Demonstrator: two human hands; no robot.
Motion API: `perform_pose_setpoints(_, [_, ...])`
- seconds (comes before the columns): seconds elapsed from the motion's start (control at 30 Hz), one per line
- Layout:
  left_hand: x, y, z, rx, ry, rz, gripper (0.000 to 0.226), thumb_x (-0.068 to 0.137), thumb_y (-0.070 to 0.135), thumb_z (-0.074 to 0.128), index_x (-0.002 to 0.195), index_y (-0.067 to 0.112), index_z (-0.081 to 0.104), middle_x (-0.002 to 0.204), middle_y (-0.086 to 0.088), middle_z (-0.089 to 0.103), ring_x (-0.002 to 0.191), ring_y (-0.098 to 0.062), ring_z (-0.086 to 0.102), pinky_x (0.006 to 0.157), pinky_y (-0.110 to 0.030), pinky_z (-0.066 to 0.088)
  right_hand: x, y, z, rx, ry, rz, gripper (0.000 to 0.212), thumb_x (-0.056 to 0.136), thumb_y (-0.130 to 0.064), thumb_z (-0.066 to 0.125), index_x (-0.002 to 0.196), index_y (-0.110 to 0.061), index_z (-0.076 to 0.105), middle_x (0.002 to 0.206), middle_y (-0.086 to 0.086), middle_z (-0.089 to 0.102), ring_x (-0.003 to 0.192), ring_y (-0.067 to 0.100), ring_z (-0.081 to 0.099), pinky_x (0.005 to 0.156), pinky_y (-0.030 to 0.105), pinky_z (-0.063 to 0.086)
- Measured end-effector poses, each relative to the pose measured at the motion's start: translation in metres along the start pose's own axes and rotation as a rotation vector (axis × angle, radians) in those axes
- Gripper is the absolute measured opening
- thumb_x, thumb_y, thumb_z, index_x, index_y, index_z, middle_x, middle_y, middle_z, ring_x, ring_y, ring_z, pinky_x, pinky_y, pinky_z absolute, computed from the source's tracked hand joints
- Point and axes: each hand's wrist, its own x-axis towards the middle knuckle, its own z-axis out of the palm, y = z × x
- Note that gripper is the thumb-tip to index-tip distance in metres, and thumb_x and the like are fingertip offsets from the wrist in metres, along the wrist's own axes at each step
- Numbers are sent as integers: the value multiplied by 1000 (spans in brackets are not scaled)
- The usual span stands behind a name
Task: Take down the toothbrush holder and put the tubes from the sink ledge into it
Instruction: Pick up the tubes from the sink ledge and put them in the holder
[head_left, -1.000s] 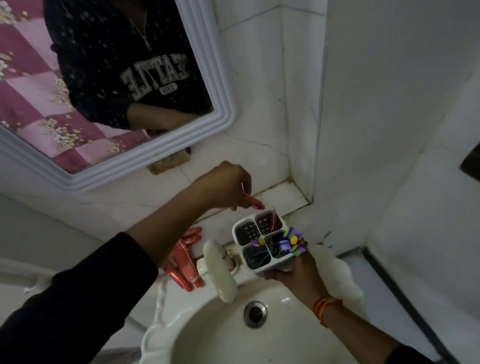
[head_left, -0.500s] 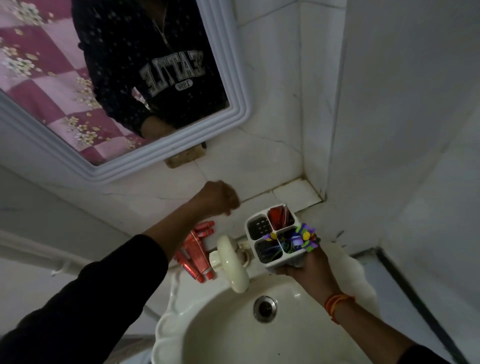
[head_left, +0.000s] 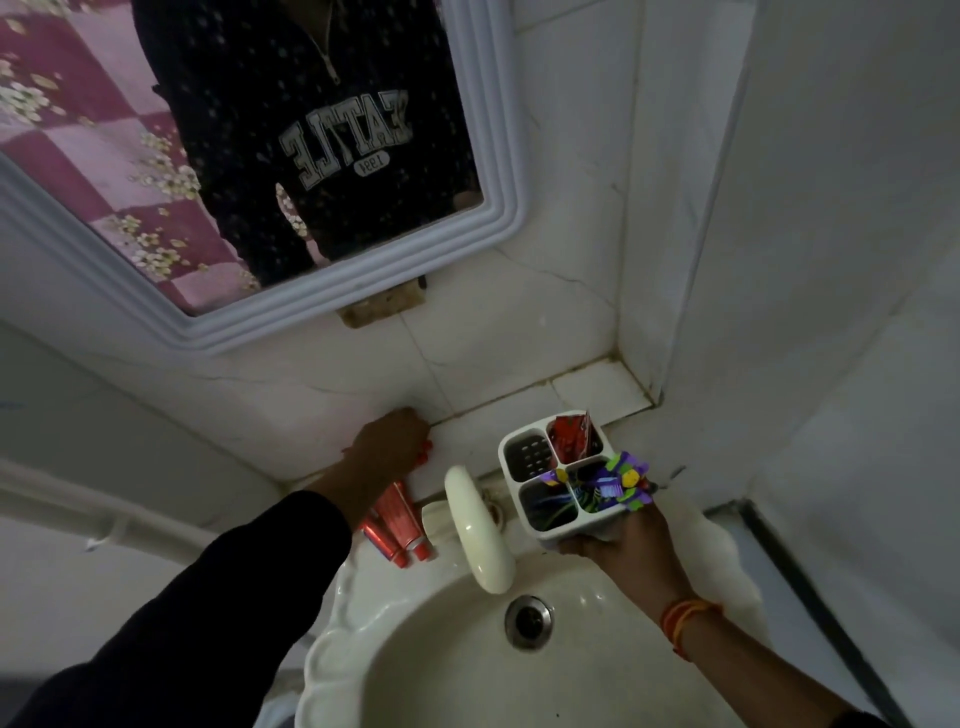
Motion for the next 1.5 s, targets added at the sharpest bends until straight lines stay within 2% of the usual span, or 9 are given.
perform_pose_setpoints(0.2, [-9, 10, -8, -162, 292, 4, 31, 91, 25, 63, 122, 20, 65, 108, -2, 73, 104, -25, 63, 79, -32, 54, -3, -4, 1, 17, -22, -8, 76, 52, -1, 101, 120, -5, 67, 109, -30, 75, 103, -22, 64, 84, -3, 47])
perform_pose_setpoints(0.3, [-12, 36, -33, -456, 464, 176, 35, 100, 26, 53, 133, 17, 58, 117, -6, 64, 101, -26, 63, 87, -36, 54, -3, -5, 0, 11, -29, -15, 79, 54, -4, 101, 125, -4, 66, 115, -15, 75, 107, -19, 64, 86, 0, 49])
perform_pose_setpoints(0.43, [-23, 78, -95, -266, 266, 396, 45, 101, 37, 49, 144, 29, 48, 122, 1, 58, 100, -19, 65, 81, -35, 56, -4, -6, 0, -18, -18, -20, 85, 54, -9, 101, 130, -8, 64, 124, -4, 73, 113, -13, 64, 89, 2, 51])
perform_pose_setpoints(0.73, [-28, 134, -142, 156, -194, 244, 32, 77, 30, 80, 105, 16, 74, 94, -2, 74, 81, -16, 67, 60, -29, 51, -4, -6, -1, -15, -19, -11, 93, 54, -12, 101, 136, -9, 57, 128, -4, 70, 117, -8, 64, 97, 13, 55])
perform_pose_setpoints(0.9, [-30, 130, -138, -104, -104, 223, 23, 80, 22, 74, 103, 18, 78, 93, -3, 76, 85, -21, 72, 76, -36, 62, -3, -5, -1, -34, -17, -17, 94, 53, -20, 101, 136, -11, 57, 127, -7, 70, 118, -7, 63, 96, 13, 55])
perform_pose_setpoints(1.07, [-35, 86, -131, -750, -199, -33, 19, 91, 17, 69, 102, 4, 76, 96, -10, 80, 81, -23, 79, 77, -36, 62, -3, -8, -1, -19, -28, -25, 95, 50, -35, 101, 134, -17, 61, 128, -8, 71, 121, 3, 66, 98, 22, 58])
perform_pose_setpoints(1.27, [-22, 16, -49, -256, -103, -85, 39, 85, 19, 71, 123, 9, 70, 127, -10, 68, 117, -26, 64, 99, -26, 45, -4, -10, 1, 26, -5, -44, 83, 51, -9, 102, 126, -15, 65, 119, -9, 74, 111, -10, 67, 91, 12, 57])
perform_pose_setpoints(1.37, [-17, -2, -1, -178, -123, -116, 40, 82, 19, 70, 121, 11, 66, 123, -13, 66, 116, -30, 62, 95, -34, 49, -3, -9, 2, 47, -10, -39, 89, 50, -12, 103, 129, -14, 64, 124, -6, 74, 116, 1, 69, 93, 20, 59])
perform_pose_setpoints(1.5, [-14, 2, 28, -140, 31, -77, 24, 93, 21, 56, 112, 14, 69, 113, -12, 64, 111, -31, 61, 91, -38, 50, -2, -6, 2, 34, -13, -39, 85, 51, -6, 102, 128, -7, 64, 122, -4, 74, 112, -7, 68, 89, 8, 54])
